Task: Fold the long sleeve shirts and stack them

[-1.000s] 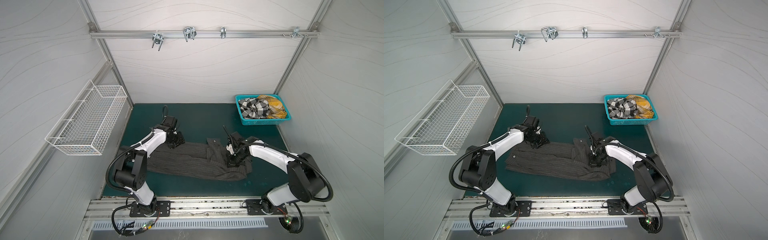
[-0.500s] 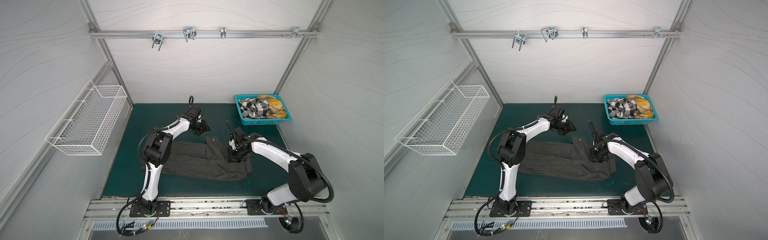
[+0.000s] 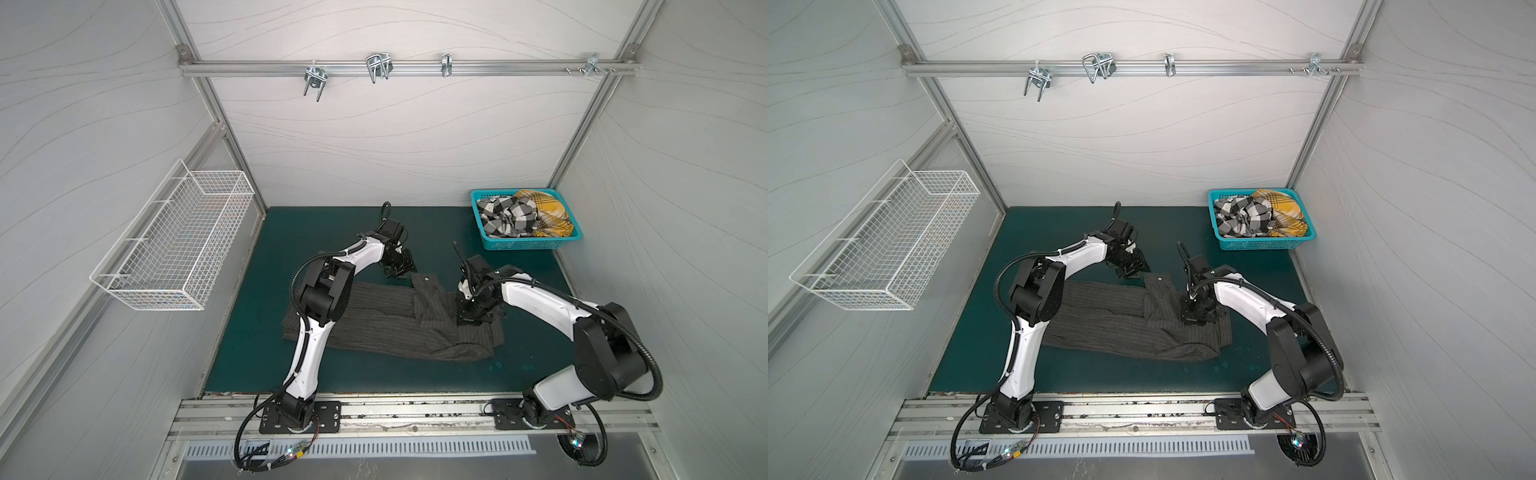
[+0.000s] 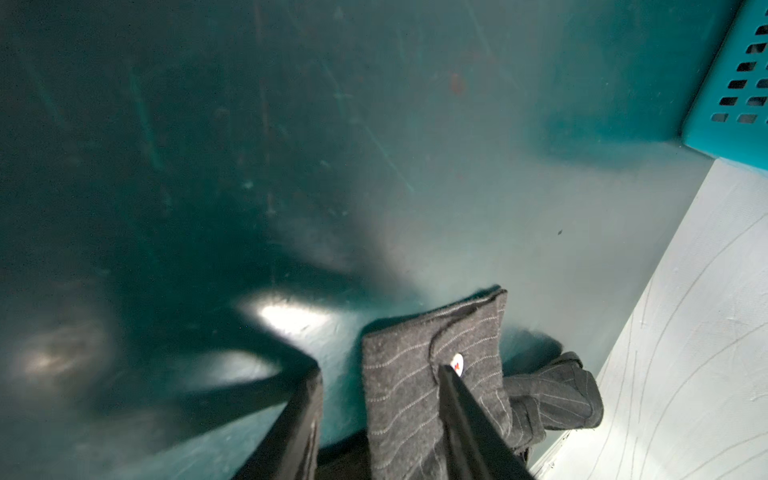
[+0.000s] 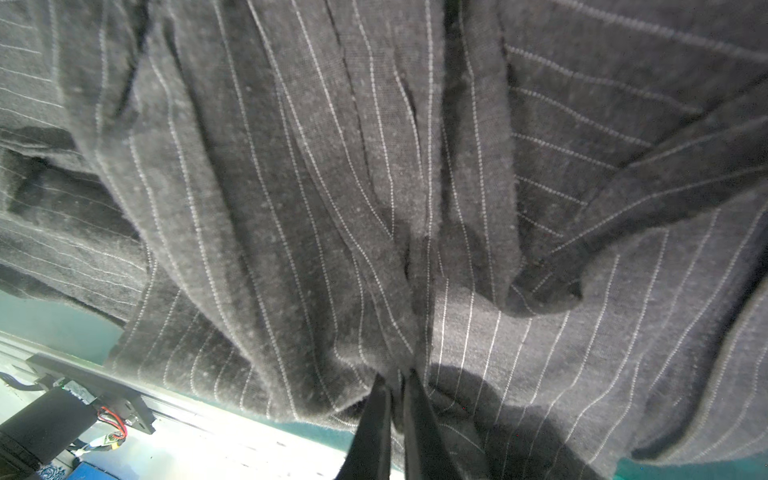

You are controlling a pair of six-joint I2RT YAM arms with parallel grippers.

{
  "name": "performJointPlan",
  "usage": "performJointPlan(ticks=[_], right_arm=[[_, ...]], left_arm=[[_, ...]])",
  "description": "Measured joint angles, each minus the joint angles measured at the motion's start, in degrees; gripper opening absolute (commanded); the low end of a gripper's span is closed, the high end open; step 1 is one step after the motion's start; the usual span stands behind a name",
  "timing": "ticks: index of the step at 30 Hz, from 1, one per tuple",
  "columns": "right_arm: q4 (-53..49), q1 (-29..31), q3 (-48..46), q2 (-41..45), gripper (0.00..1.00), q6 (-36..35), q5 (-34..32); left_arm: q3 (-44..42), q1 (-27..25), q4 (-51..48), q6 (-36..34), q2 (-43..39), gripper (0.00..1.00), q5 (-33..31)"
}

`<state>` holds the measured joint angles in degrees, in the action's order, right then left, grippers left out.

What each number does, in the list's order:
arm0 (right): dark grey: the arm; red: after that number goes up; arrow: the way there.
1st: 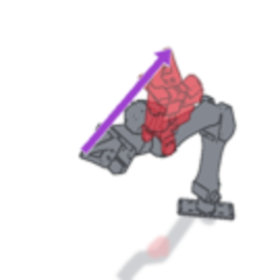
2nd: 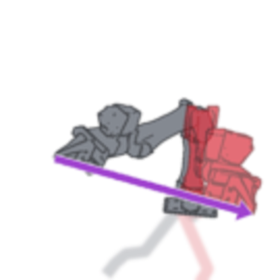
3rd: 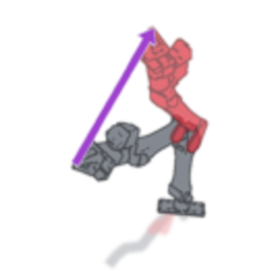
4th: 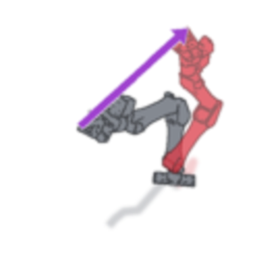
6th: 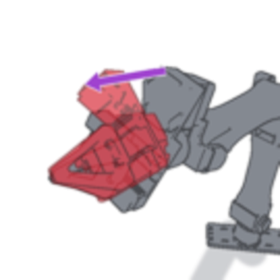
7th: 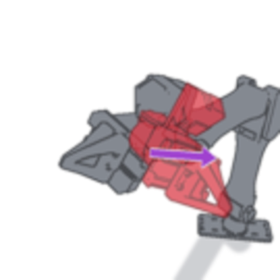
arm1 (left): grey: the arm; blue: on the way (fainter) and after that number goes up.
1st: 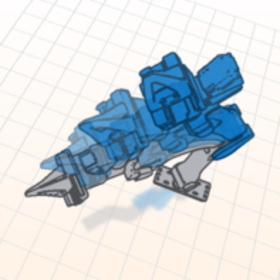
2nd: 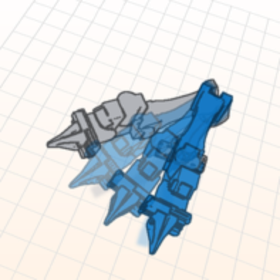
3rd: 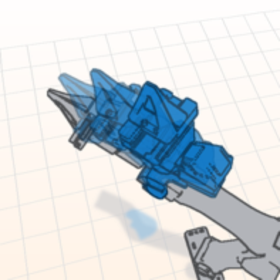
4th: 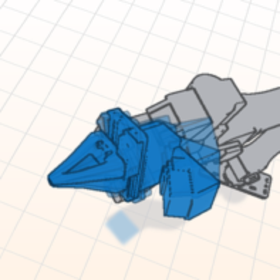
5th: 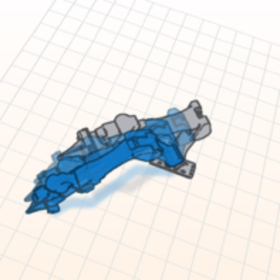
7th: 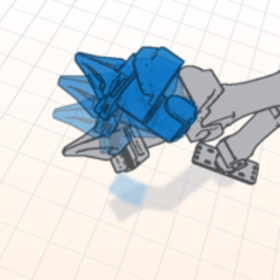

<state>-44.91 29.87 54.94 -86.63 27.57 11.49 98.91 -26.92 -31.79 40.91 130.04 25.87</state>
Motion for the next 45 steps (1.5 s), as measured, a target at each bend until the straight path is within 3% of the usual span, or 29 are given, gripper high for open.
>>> performJointPlan(ticks=[6,9,14,15,17,21,26,30,33,37,40,45], right_arm=[[0.02,-0.07,0.00,-0.02,0.11,0.00,0.00],[0.07,-0.13,0.00,-0.04,0.11,0.00,0.02],[-0.39,-0.85,0.46,-0.11,0.47,0.33,0.00],[-0.68,-1.27,0.90,-0.11,0.59,0.17,-0.11],[-1.42,-2.71,2.27,-0.02,0.65,-0.31,-0.24],[-2.84,-6.99,6.03,1.88,0.66,-0.15,-0.35],[-4.42,-8.98,9.33,5.92,0.67,-0.20,-0.92],[-5.84,-6.47,9.53,7.82,0.69,-1.03,-2.69],[-6.56,-2.95,9.07,7.85,0.70,-1.33,-3.98],[-6.47,4.94,7.54,8.02,0.76,-0.79,-6.16],[-5.51,11.19,7.13,7.89,0.78,-0.17,-8.22],[-3.17,19.65,9.60,2.47,0.80,0.13,-12.17]], left_arm=[[1.90,-1.44,0.02,0.83,1.70,0.24,0.04],[1.90,-1.73,0.26,1.86,2.14,0.03,0.33],[2.99,-2.12,-1.42,1.36,2.16,0.00,-1.86],[2.95,-2.12,-1.68,1.27,1.86,0.00,-2.54],[2.23,-2.12,-2.16,1.51,-0.24,0.00,-4.81],[-1.01,-1.95,-3.06,2.10,-11.30,0.00,-10.47],[-7.06,-1.75,-1.31,2.95,-33.64,0.00,-20.20],[-13.46,-1.73,0.13,3.72,-49.46,0.00,-30.75],[-16.15,-1.62,-2.47,4.57,-54.31,0.00,-37.97],[-19.58,-1.60,-8.39,7.43,-55.49,0.00,-46.66],[-20.00,-1.40,-11.93,8.83,-55.23,0.00,-49.42],[-11.21,-1.25,-14.60,9.31,-51.10,0.00,-50.10]])
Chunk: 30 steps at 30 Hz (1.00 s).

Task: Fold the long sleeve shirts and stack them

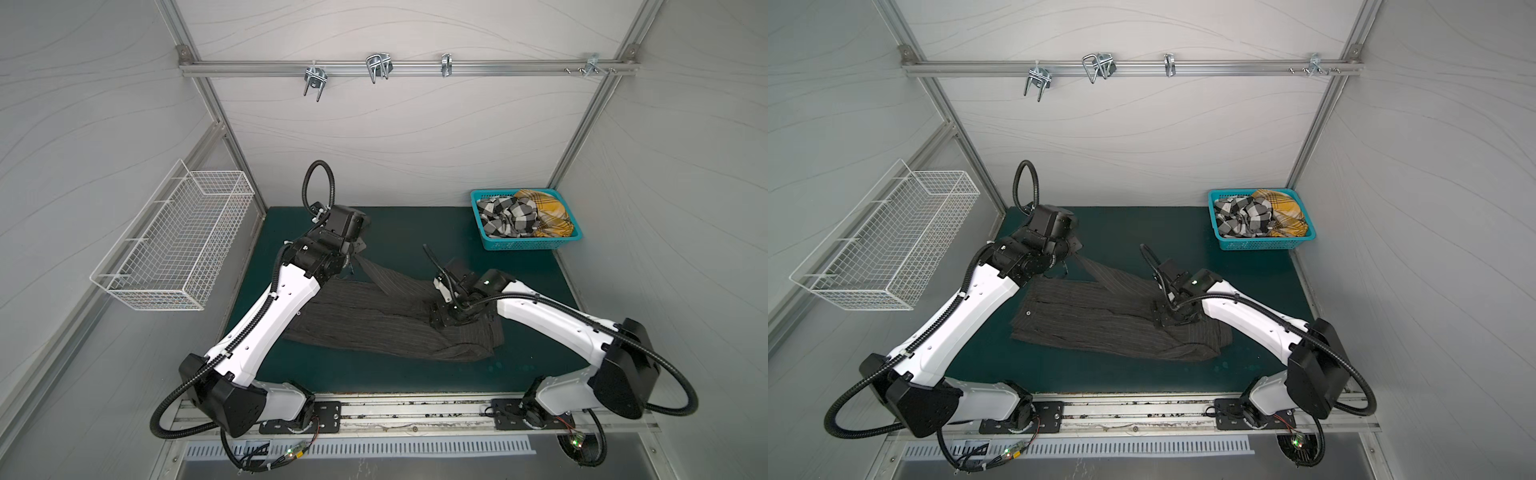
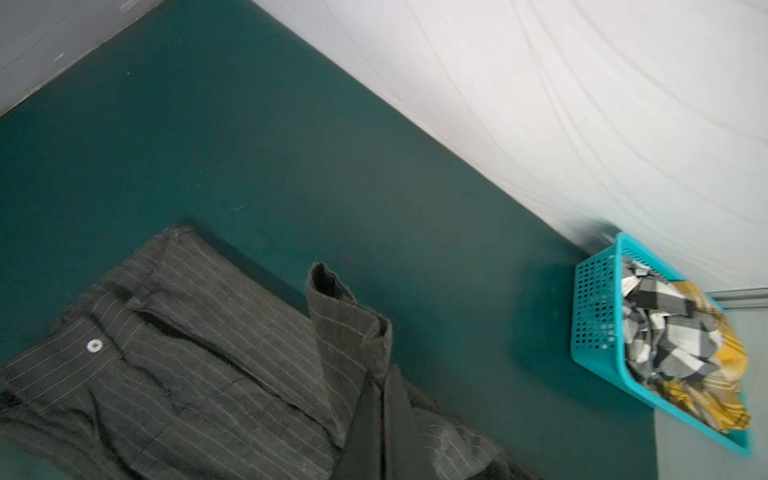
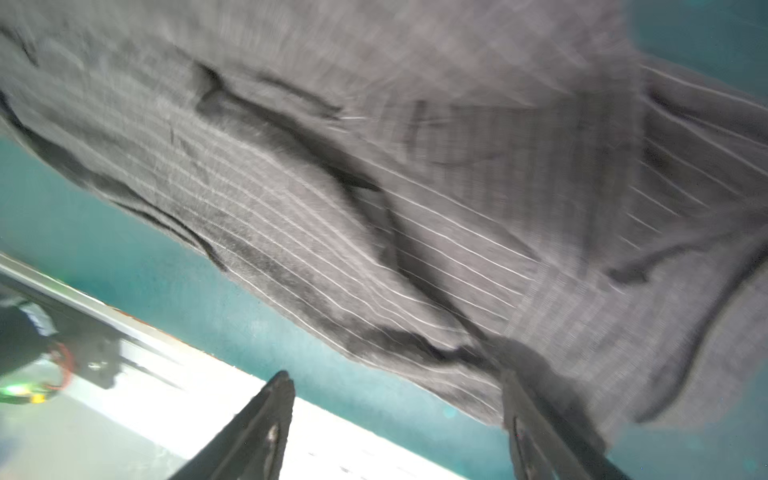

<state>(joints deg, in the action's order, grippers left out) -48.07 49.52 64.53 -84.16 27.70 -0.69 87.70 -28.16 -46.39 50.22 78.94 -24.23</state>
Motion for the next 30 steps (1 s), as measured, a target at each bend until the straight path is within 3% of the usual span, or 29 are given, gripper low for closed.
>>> performJointPlan(ticks=[9,15,19,22,30], right_arm=[[4.83,2.49,7.41,-14.21,0.84,1.11,-9.18],[9.79,2.10,10.32,-20.22,0.65,2.60,-14.60],[12.00,2.03,13.57,-25.14,0.60,2.49,-16.96],[12.59,1.99,14.34,-26.67,0.51,2.21,-18.08],[12.37,1.99,16.09,-29.62,0.15,1.79,-18.91]], left_arm=[[12.98,-1.44,3.41,0.98,4.81,0.00,3.93],[12.00,-1.97,3.32,1.22,4.81,0.00,5.55],[11.80,-1.97,3.19,1.05,4.79,0.00,6.03],[11.80,-1.95,3.17,1.01,4.81,0.00,6.56],[10.97,-1.95,3.15,0.98,4.81,0.00,7.34]])
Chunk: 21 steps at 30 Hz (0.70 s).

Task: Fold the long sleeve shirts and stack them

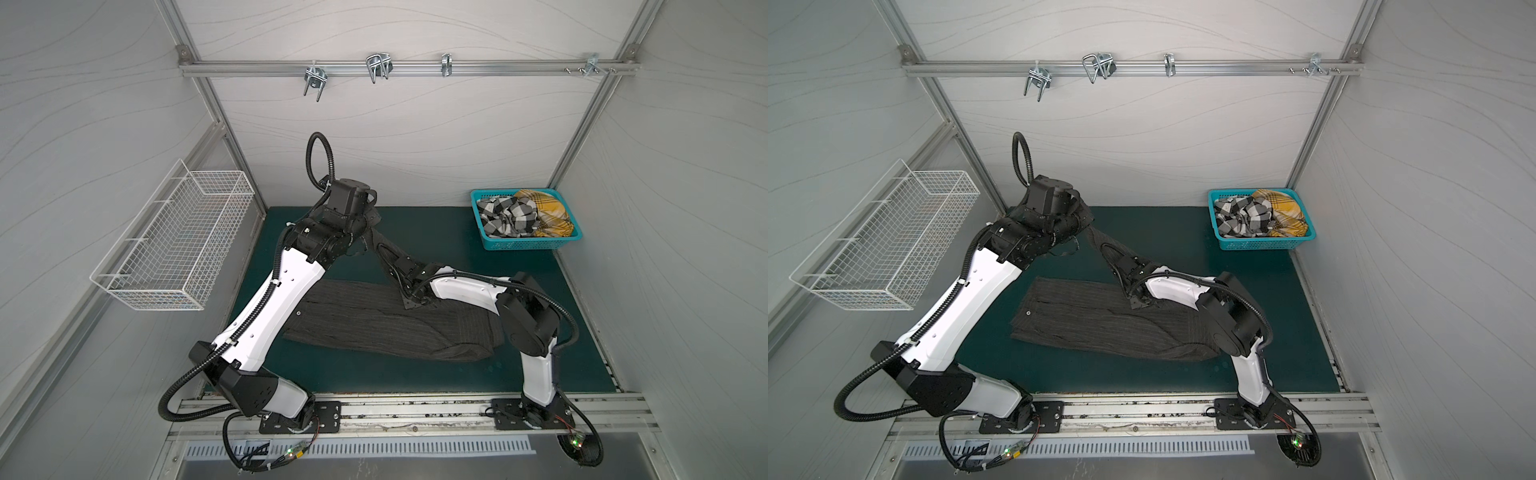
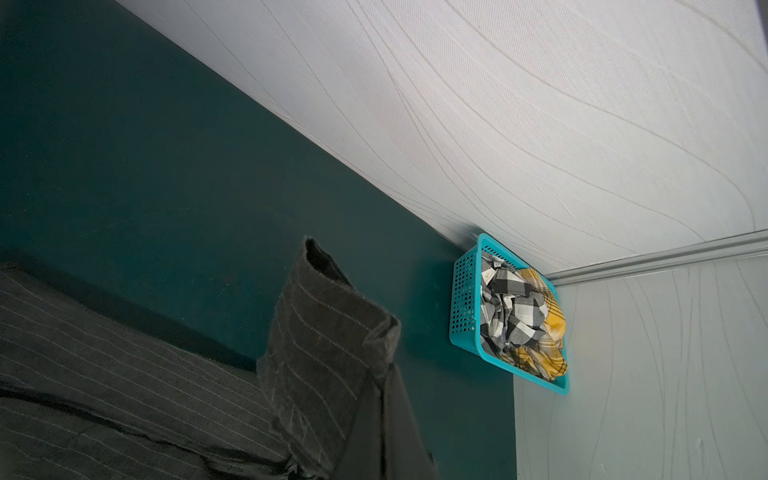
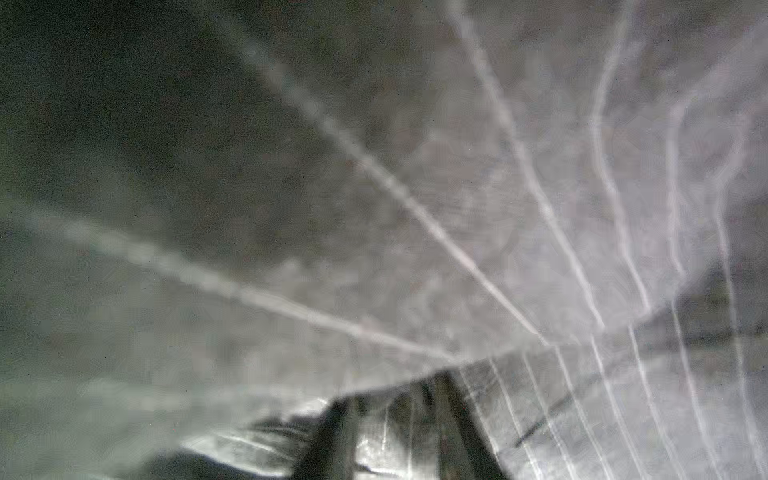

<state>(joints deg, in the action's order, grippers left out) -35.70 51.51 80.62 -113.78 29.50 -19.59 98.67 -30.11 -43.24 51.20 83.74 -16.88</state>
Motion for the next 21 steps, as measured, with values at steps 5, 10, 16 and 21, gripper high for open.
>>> performJointPlan(ticks=[5,10,16,21], right_arm=[[-0.35,0.00,-0.15,0.07,0.05,-0.81,-0.15],[-0.92,0.28,-4.20,4.17,0.04,-0.63,0.13],[-2.91,1.77,-7.61,8.83,0.02,1.16,1.92],[-4.66,2.16,-7.63,8.83,0.00,2.38,5.14]], left_arm=[[-0.55,0.00,-0.20,-0.17,0.11,0.00,-0.28],[-2.21,1.16,-1.44,0.11,0.26,0.00,-2.16],[-12.98,7.50,-5.31,0.20,-4.04,0.00,-7.54],[-36.52,18.05,2.16,-2.45,-15.67,0.00,-4.37]])
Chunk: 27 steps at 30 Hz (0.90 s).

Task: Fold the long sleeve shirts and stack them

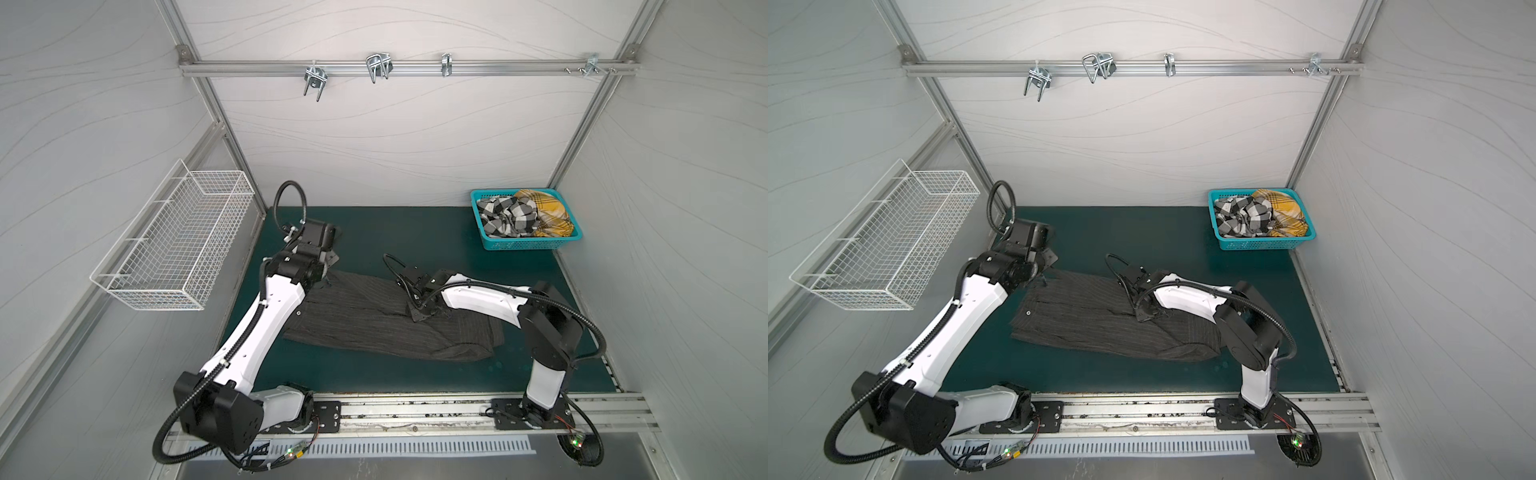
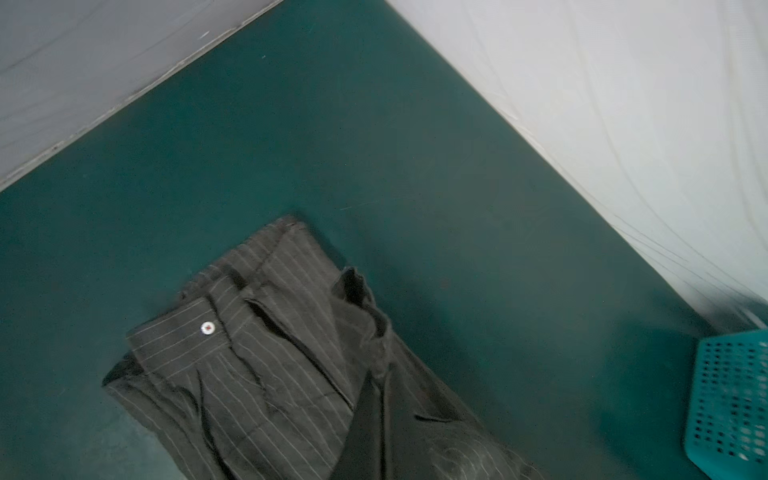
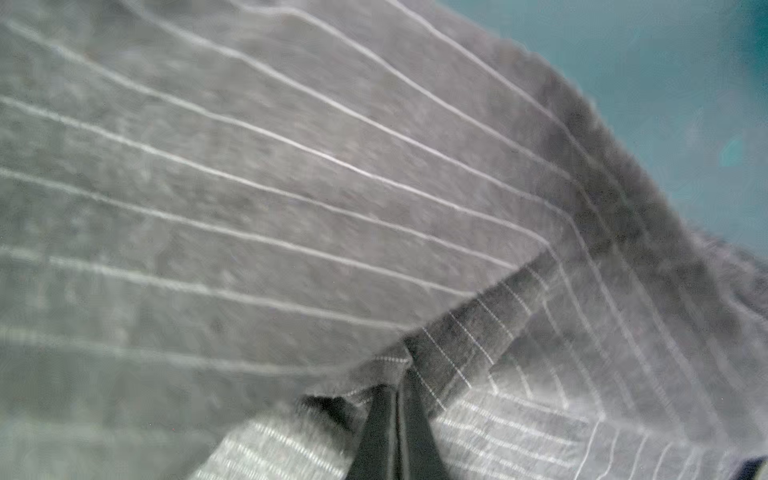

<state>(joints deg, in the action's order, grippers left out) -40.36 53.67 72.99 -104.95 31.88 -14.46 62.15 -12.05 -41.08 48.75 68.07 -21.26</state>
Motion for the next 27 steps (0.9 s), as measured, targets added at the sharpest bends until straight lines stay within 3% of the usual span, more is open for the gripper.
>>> performJointPlan(ticks=[3,6,7,14,20,23,27], right_arm=[[-0.85,0.00,0.02,-0.17,0.09,0.13,2.12],[-2.32,-0.02,0.83,-1.22,0.41,-0.35,4.59],[-2.69,0.00,0.92,-1.44,0.46,-0.39,5.33],[-7.10,-3.65,0.00,5.62,0.62,-0.76,9.55],[-9.18,-16.98,0.02,14.71,0.77,-3.50,12.11],[-9.05,-23.58,-0.13,12.09,0.78,-5.38,13.68],[-8.37,-26.03,-1.44,7.21,0.73,-7.28,15.41]], left_arm=[[-10.64,5.55,5.81,-1.22,-2.10,0.00,4.68],[-14.84,7.45,10.99,-2.71,0.74,0.00,9.84],[-15.10,7.65,12.50,-3.15,1.73,0.00,11.32],[-15.13,8.22,20.87,-5.29,4.13,0.00,17.40],[-17.14,9.62,24.37,-6.19,4.72,0.00,19.93],[-18.34,10.25,24.46,-6.25,4.72,0.00,20.20],[-18.40,10.62,24.24,-6.51,4.66,0.00,20.20]])
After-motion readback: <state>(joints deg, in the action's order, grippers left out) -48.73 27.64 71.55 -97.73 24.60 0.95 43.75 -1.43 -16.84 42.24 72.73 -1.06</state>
